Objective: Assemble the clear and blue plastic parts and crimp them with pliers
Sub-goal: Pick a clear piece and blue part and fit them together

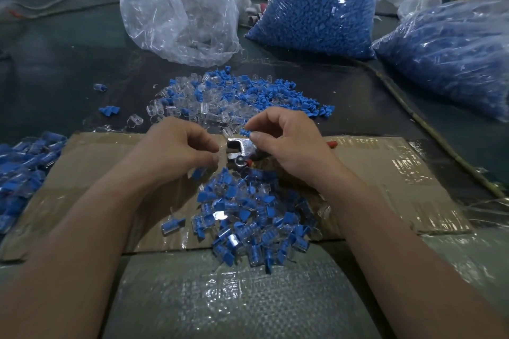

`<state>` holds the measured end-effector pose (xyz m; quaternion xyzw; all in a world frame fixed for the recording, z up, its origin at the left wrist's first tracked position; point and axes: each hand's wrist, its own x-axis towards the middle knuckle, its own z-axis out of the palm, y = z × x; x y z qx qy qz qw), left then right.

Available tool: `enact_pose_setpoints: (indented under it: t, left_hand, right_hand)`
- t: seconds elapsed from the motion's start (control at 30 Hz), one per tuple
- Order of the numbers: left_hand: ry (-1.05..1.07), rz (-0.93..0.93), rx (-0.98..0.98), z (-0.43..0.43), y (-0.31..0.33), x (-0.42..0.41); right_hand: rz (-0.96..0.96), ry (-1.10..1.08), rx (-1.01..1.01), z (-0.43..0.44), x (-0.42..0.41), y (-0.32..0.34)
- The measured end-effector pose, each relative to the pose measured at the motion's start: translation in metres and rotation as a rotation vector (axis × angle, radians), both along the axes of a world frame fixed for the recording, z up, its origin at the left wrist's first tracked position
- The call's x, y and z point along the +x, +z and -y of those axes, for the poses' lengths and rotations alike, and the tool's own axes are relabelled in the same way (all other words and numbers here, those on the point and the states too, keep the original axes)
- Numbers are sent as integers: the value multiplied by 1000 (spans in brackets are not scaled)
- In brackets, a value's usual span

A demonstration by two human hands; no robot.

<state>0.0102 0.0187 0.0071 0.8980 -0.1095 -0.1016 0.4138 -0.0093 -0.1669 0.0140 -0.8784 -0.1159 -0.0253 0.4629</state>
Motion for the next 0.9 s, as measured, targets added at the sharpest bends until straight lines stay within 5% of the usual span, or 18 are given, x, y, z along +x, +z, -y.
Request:
enact_pose_setpoints:
  t: [0.27,0.53,0.9]
  left_hand:
    - [190,6,-448,4,-4,-2]
    - [87,296,-214,20,0,-13]
    - [55,330,-298,25,3,-18]
  right_hand:
    - [-1,-5,5,-2,-1,2]
    - [40,25,162,-6,-6,5]
    - [116,-40,113,-11,-8,3]
